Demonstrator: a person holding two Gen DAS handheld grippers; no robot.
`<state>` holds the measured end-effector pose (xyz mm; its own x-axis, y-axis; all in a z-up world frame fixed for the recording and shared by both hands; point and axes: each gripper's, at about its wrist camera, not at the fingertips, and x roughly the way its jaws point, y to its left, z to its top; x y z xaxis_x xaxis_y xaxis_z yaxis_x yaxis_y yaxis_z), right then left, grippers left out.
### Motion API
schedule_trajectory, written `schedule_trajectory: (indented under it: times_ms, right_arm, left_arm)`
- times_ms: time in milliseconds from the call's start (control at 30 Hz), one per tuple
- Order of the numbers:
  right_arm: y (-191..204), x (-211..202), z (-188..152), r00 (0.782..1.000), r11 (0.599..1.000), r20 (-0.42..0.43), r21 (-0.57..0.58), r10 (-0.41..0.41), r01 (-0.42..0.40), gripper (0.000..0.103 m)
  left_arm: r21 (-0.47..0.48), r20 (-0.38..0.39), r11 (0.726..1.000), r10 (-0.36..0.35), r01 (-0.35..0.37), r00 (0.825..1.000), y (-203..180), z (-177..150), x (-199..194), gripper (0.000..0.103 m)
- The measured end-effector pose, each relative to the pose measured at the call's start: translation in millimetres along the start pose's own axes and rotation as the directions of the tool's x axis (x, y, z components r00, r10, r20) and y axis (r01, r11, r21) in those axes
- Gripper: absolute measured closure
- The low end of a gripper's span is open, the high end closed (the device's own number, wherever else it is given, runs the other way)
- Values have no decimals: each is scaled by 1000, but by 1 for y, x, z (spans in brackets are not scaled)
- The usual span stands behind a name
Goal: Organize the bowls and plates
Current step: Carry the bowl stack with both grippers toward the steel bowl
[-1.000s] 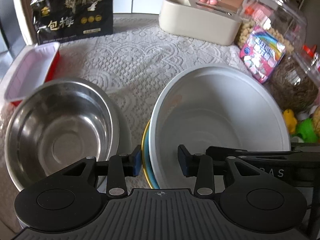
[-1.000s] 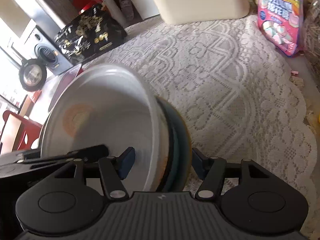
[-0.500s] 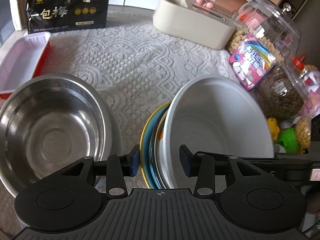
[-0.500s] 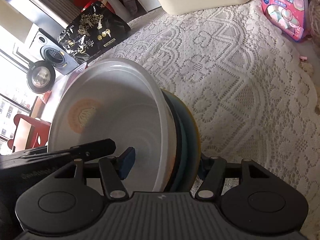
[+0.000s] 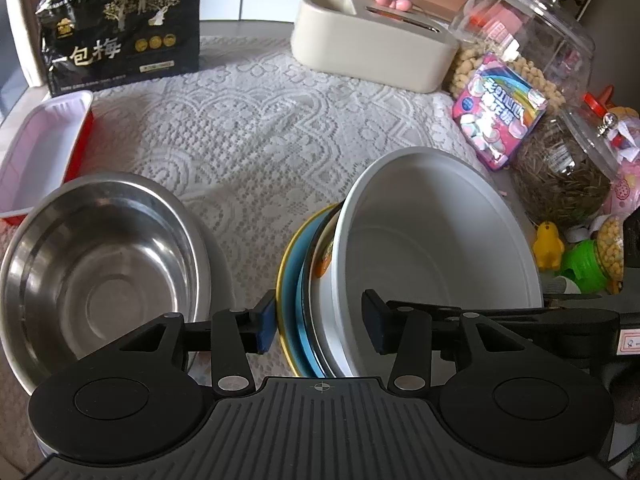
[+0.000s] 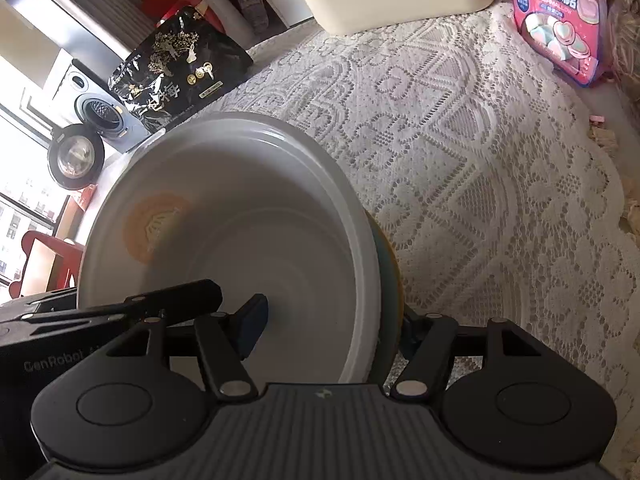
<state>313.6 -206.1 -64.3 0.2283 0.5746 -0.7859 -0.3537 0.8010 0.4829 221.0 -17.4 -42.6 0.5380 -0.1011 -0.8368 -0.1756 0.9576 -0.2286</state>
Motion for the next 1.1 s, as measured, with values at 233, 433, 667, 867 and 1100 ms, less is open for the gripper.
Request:
schedule_trajectory:
  times_ms: [233,433,667,867,1100]
  right_arm:
    - [-2,1,2,1000,1000,-1,9,9,-9,37]
    - [-1,0,1,1000,1000,0,-5,11,-11,42]
    - [-1,4,2,999,999,-15,-10,35,-36,45]
    - [3,6,3,999,999,-25,-18,31,-31,45]
    - [-1,8,4,998,999,-45,-3,50,-50,46]
  left_arm:
    - [7,0,1000,2,-2,1000,-1,1,1,54]
    - [-5,-16,1000,7,-8,1000,4,0,6,53]
    - [-28,-31,999,-20,20,999,13,0,9,50]
    - [-33,-45,998,-48,46,998,18,1,12,48]
    - [-26,-56,997,-76,74,996,20,2,14,44]
